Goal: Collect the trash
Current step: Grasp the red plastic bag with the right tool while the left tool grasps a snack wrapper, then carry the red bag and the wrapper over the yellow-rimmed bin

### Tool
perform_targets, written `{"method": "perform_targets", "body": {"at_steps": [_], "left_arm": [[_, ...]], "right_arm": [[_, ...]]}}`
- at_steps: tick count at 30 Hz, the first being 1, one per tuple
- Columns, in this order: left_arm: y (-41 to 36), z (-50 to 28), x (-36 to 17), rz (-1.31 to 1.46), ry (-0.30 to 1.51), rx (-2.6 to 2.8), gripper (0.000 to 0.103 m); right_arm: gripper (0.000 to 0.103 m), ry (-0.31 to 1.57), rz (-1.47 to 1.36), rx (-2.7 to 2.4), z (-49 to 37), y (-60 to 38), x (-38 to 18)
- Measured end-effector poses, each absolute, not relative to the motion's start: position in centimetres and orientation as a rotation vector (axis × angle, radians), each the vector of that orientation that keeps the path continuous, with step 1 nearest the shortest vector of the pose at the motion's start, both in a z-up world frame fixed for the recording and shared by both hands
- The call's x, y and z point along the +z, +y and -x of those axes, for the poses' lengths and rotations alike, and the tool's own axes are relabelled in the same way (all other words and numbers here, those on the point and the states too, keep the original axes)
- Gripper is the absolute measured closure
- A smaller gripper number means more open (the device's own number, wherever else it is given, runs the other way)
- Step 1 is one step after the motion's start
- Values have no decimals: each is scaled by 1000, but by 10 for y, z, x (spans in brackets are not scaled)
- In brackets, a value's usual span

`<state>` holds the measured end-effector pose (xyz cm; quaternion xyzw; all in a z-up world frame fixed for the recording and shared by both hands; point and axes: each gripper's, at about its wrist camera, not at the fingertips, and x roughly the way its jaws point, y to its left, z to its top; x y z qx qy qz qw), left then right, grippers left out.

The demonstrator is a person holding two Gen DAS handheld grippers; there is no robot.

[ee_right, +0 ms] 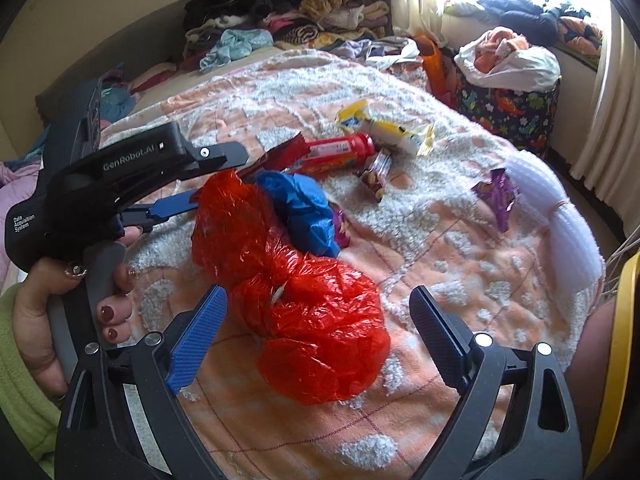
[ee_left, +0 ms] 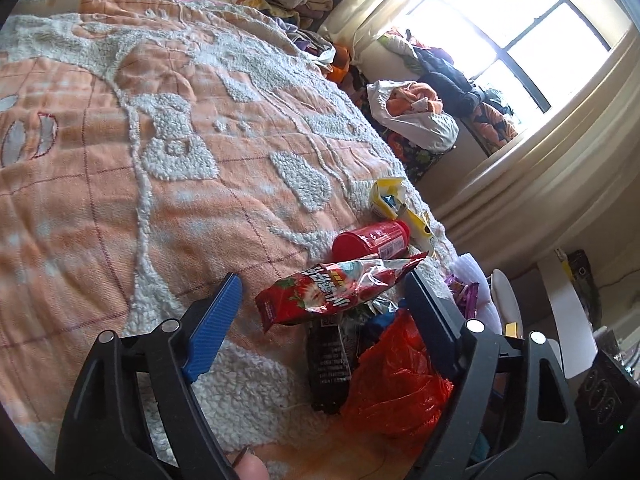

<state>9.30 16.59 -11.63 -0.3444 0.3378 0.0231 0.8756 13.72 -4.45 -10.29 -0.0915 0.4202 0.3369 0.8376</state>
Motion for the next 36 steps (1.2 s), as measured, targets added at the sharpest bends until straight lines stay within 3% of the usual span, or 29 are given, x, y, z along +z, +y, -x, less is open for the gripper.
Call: {"method": "perform_targets", "body": {"at_steps": [1, 3, 9, 15, 22, 34, 35, 36], "left_arm": [[165, -94, -117, 717, 703, 47, 29], [162, -95, -118, 724, 703, 41, 37], [159, -97, -116, 717, 700, 42, 49], [157, -99, -113, 703, 694, 26, 75], [146, -100, -107, 678, 689, -32, 97], [120, -104, -86, 564, 657, -76, 100], [118, -104, -83, 539, 649, -62, 90], [116, -105, -80, 516, 642, -53, 67]], "right_arm": [[19, 903, 196, 717, -139, -44, -105], [33, 935, 193, 731, -141, -43, -111], [53, 949, 181, 753, -139, -44, -114], [60, 931, 162, 746, -134, -52, -111], [62, 903, 110, 722, -130, -70, -103], [64, 853, -6, 685, -125, -118, -84], [64, 850, -12, 681, -125, -121, -83], [64, 847, -18, 676, -124, -125, -81]]}}
